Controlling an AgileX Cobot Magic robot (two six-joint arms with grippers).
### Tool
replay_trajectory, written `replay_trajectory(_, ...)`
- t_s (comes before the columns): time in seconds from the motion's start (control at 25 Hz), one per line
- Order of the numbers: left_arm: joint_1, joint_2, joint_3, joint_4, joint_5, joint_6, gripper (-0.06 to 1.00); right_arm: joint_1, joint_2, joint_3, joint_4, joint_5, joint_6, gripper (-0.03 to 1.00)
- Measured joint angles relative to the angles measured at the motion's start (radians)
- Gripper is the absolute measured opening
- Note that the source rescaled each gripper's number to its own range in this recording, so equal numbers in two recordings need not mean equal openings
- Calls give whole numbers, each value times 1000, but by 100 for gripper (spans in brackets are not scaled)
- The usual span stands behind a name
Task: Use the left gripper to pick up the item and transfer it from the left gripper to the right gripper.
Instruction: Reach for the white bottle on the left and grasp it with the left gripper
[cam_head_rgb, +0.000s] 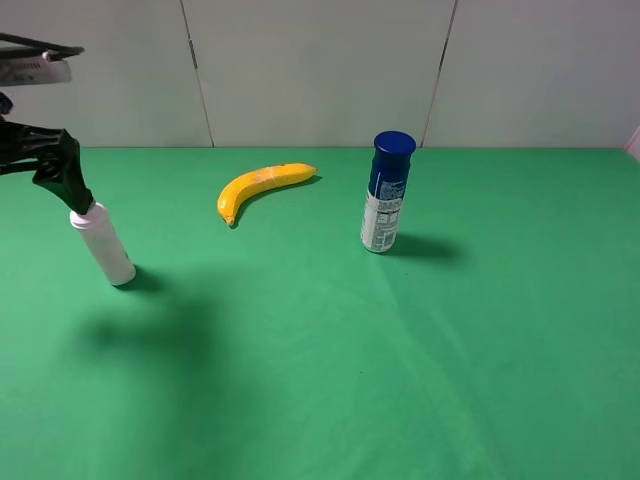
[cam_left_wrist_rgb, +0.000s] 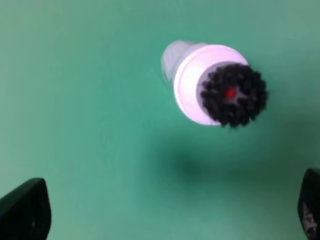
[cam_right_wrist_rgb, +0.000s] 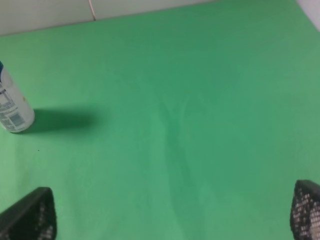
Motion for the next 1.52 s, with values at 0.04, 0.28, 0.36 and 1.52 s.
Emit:
replay_trajectory(0.04, -13, 12, -2, 12, -4, -16, 100, 0, 0, 0, 0, 0, 0, 100)
replay_trajectory(0.28, -79, 91, -11, 49, -51, -75, 100, 0, 0, 0, 0, 0, 0, 100)
replay_trajectory(0.36, -93, 114, -11, 49, -67, -79, 100, 0, 0, 0, 0, 0, 0, 100)
replay_trajectory(1.52, -112, 236, -12, 56, -204, -101, 59, 0, 0, 0, 0, 0, 0, 100)
